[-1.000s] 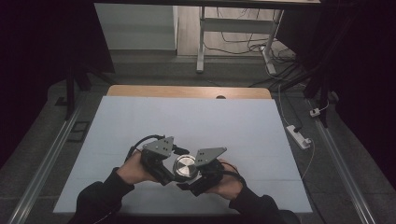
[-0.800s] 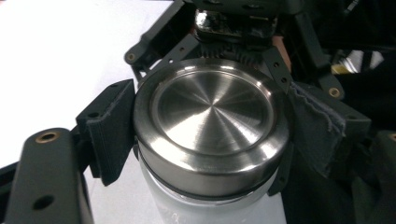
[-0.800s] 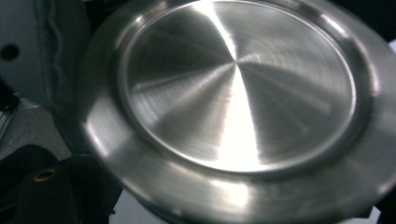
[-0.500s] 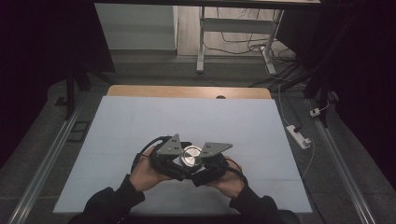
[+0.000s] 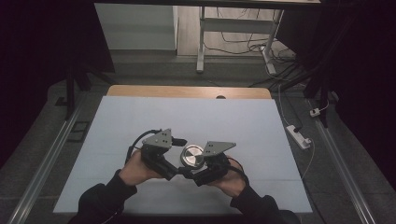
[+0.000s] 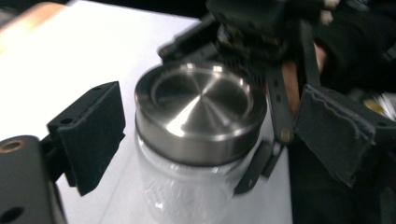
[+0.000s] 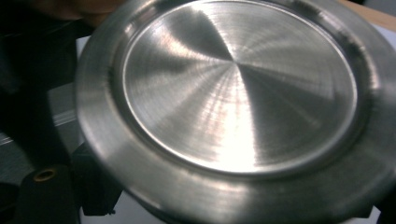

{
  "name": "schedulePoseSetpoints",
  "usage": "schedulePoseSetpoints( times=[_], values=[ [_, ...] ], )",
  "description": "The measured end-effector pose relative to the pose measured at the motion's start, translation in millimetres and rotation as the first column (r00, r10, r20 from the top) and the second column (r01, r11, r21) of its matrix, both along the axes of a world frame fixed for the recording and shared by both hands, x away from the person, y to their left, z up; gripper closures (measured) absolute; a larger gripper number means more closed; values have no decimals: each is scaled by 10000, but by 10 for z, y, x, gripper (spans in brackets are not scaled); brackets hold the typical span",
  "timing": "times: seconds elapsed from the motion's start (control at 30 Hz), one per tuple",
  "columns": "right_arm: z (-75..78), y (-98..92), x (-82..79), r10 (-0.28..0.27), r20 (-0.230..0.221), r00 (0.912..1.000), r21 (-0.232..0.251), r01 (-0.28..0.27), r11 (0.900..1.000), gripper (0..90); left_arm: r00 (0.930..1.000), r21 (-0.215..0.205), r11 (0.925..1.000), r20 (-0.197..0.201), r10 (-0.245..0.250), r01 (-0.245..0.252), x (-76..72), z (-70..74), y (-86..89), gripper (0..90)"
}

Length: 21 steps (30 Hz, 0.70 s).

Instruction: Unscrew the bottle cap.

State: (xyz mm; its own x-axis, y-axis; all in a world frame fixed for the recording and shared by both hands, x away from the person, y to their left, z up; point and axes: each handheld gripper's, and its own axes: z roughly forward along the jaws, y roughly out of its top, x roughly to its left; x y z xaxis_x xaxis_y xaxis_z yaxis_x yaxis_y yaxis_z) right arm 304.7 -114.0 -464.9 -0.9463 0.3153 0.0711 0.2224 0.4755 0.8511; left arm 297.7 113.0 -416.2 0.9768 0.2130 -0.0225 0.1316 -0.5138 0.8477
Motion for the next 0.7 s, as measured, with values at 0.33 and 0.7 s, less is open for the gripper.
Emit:
schedulePoseSetpoints(
  times=[0.33,0.7],
  values=[
    [-36,136,-134,1216,125,9925,-395,-1210,9919,148,9922,289,9918,-8,-1248,1248,-13,-80,-15,202],
    [-39,65,-49,-96,292,9995,-551,112,9984,148,9903,365,9910,590,1261,-1284,-106,-95,-230,206]
  ],
)
